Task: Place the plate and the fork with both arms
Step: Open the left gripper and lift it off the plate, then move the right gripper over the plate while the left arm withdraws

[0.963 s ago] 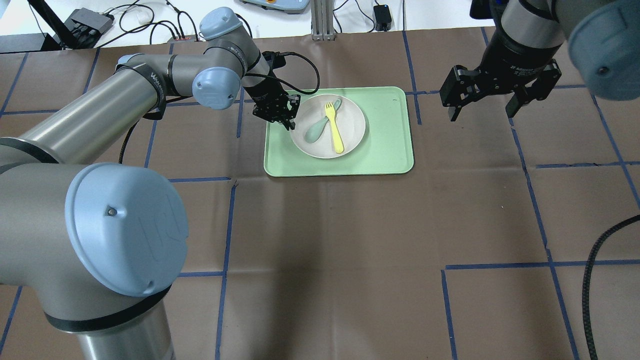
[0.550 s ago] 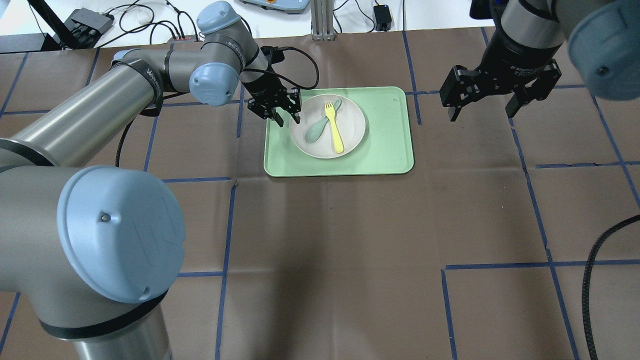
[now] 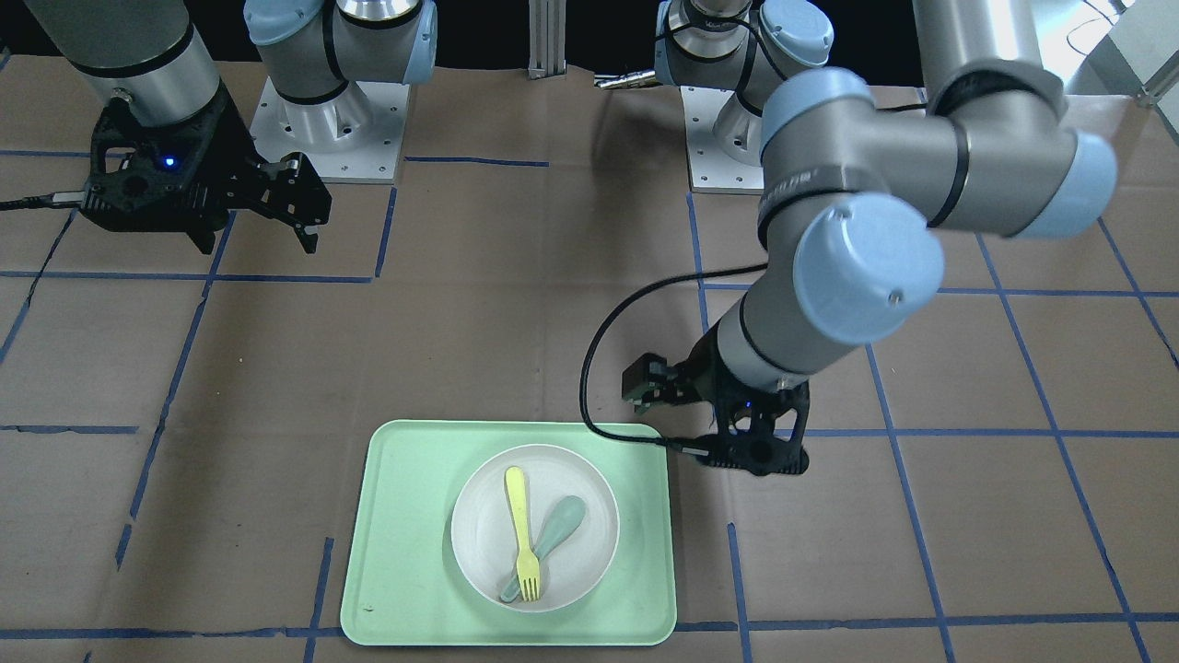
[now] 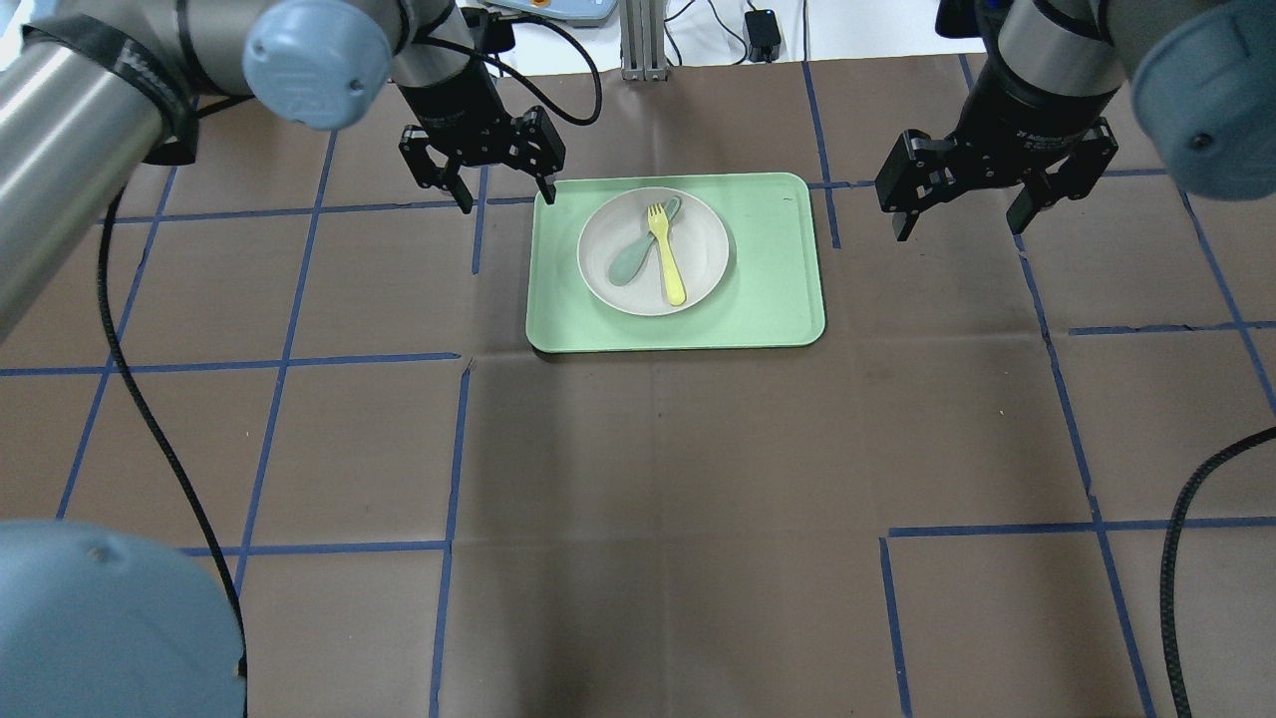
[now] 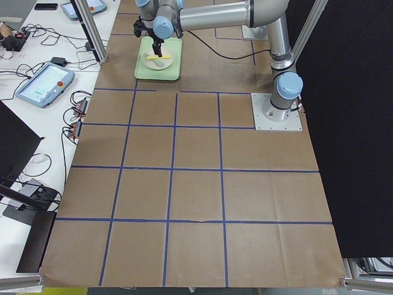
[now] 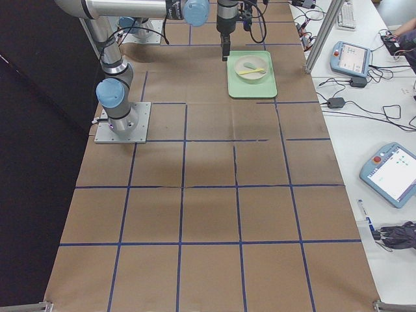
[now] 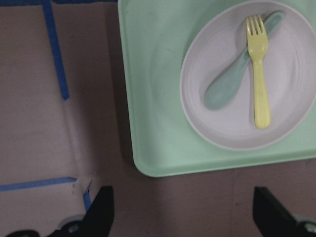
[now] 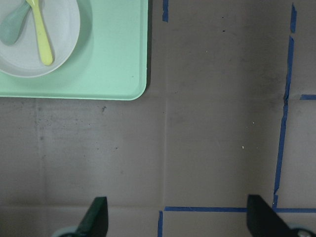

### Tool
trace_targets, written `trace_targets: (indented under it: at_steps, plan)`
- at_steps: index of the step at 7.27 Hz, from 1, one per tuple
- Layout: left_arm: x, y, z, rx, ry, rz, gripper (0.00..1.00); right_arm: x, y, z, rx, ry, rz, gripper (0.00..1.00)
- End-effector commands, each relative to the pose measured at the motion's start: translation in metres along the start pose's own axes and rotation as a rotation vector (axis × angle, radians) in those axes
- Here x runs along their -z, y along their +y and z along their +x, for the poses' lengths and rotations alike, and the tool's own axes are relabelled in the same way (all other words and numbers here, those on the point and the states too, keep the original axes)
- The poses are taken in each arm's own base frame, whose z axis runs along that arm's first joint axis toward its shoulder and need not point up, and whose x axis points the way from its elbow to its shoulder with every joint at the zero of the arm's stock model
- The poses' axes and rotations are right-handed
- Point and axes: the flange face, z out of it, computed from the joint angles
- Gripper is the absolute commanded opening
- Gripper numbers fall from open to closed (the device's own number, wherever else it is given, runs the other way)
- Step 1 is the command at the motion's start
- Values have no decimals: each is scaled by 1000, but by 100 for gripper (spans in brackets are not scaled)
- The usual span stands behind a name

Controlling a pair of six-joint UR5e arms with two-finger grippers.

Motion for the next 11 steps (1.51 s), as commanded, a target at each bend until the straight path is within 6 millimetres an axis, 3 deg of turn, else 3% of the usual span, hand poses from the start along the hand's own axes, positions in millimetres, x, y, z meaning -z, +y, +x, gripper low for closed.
trace_targets:
  at_steps: [1, 3, 5, 7, 9, 11]
  plan:
    - [89, 95, -1, 1, -123, -35, 99, 2, -4, -1, 1, -2, 15, 100]
    - [137, 156, 3, -42, -124, 34, 100, -4, -14, -3, -4, -1, 25, 100]
    - [110, 161, -16, -11, -120, -17, 100, -18, -31, -5, -4, -2, 45, 100]
    - [76, 173, -33, -151, -110, -94, 100, -17, -59, -16, 18, -1, 66, 100]
    - [53, 190, -40, -151, -99, -138, 100, -34, -104, -67, 18, -4, 58, 100]
    - [73, 203, -58, -32, -106, -73, 99, -56, -149, -131, 14, -3, 60, 100]
